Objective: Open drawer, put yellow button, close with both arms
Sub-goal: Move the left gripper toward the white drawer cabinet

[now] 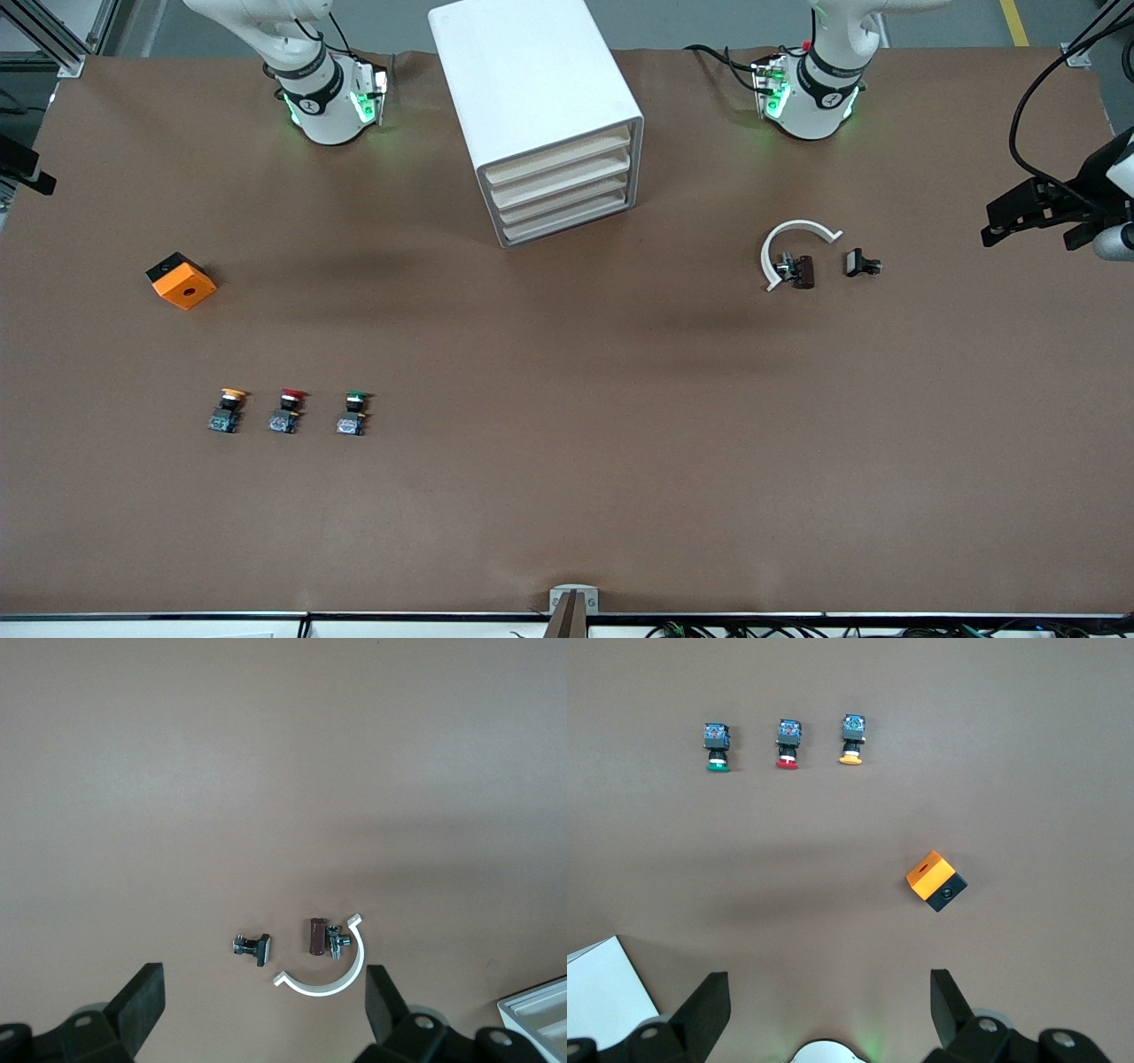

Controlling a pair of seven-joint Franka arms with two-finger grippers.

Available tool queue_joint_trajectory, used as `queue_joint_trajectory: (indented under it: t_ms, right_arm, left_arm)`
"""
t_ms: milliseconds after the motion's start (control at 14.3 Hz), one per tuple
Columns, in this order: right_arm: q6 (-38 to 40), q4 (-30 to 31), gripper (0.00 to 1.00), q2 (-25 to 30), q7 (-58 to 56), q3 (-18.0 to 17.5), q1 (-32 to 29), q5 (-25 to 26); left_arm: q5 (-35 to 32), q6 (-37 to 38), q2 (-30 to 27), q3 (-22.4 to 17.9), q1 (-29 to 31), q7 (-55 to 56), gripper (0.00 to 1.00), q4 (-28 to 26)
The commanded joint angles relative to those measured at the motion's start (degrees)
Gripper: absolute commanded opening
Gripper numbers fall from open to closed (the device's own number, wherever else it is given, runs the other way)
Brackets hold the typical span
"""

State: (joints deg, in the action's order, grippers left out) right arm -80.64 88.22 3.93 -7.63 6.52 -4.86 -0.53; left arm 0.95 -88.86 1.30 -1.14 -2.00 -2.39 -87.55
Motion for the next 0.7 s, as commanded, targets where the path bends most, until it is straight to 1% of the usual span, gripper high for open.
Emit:
queue_joint_trajectory:
  t_ms: [0,351,421,631]
  right_arm:
    - [-0.49,0.99,1.00,1.08,-0.37,-0.11,-0.15,-0.17]
    - [-0.49,0.99,1.00,1.08,-0.37,-0.11,-0.15,-0.08]
    - [-0.49,0.99,1.00,1.08,-0.37,-0.11,-0.06,-0.08]
    - [-0.40,0.99,1.00,1.08,-0.37,-0.11,-0.15,-0.08]
  left_arm:
    - [-1.13,1.24,0.46,0.17,0.07,-1.65,1.00,0.98]
    - [0.10,1.41,1.25,-0.44,1.91,-1.66,1.00,1.07]
    - [1.06,1.50,2.12,-0.44,3.31,-1.57,1.00,0.98]
    - [1.33,1.06,6.07,-0.44,3.32,-0.95,1.00,0.63]
